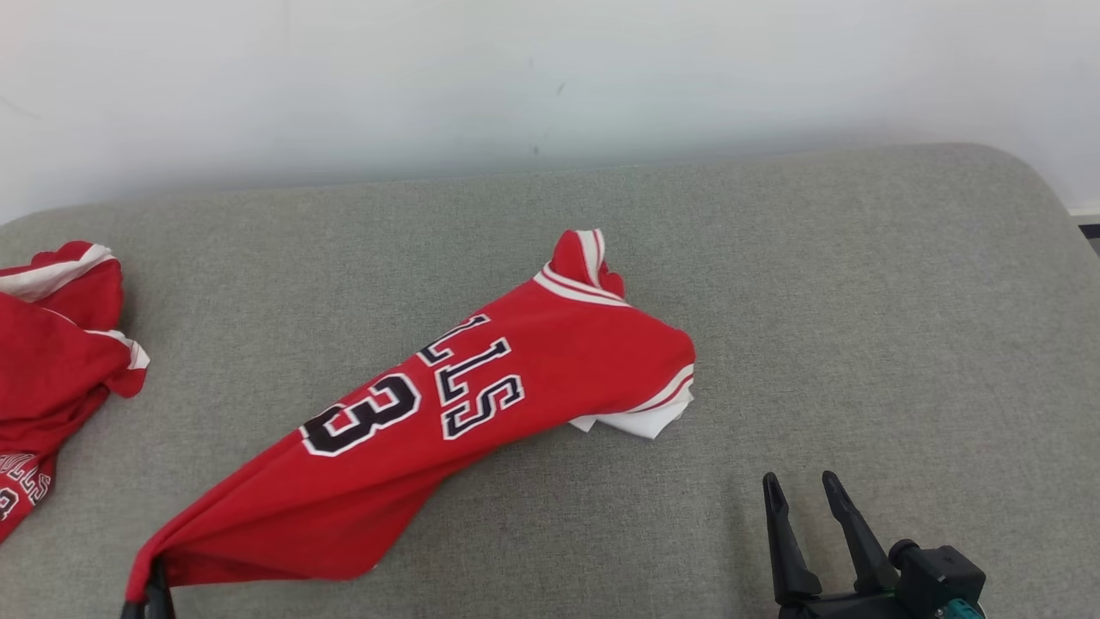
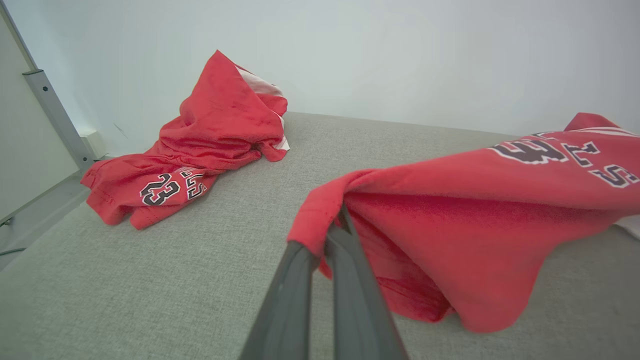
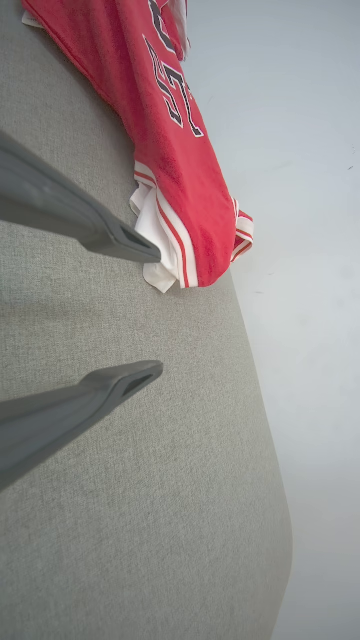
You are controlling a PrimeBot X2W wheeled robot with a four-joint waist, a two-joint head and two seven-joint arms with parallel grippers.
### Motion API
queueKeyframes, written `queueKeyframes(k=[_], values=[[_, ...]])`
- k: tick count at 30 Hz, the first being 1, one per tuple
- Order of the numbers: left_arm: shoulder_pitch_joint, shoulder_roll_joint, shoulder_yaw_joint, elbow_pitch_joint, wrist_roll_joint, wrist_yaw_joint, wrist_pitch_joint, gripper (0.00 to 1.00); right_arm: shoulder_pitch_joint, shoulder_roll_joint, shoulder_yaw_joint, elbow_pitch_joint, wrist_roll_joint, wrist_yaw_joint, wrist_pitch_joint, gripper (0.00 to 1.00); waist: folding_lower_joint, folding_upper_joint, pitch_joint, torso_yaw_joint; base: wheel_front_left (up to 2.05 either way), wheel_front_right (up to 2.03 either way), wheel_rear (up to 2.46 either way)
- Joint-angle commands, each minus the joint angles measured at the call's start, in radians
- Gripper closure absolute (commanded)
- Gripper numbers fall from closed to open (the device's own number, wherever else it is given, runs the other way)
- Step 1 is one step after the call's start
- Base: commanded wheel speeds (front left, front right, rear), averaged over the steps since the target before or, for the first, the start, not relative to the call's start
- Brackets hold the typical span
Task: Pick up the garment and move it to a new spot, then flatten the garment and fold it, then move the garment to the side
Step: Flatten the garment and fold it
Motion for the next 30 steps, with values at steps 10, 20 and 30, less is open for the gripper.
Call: queueKeyframes(k=[10, 20, 30], values=[[-0.048, -0.018, 0.033, 0.029, 0.042, -0.029, -0.003, 0.00, 0.016, 0.001, -0.008, 0.001, -0.009, 0.004, 0.000, 0.00, 0.0001, 0.0000, -0.009, 0.026, 0.00, 0.00, 0.00], [-0.005, -0.050, 0.041, -0.085, 0.065, -0.016, -0.003, 0.00, 0.022, 0.001, -0.008, 0.001, -0.009, 0.004, 0.000, 0.00, 0.0001, 0.0000, -0.019, 0.056, 0.00, 0.00, 0.00], [0.024, -0.050, -0.175, -0.066, 0.059, 0.005, -0.003, 0.00, -0.012, 0.001, 0.003, 0.011, -0.021, 0.004, 0.000, 0.00, 0.0001, 0.0000, -0.019, 0.077, 0.00, 0.00, 0.00]])
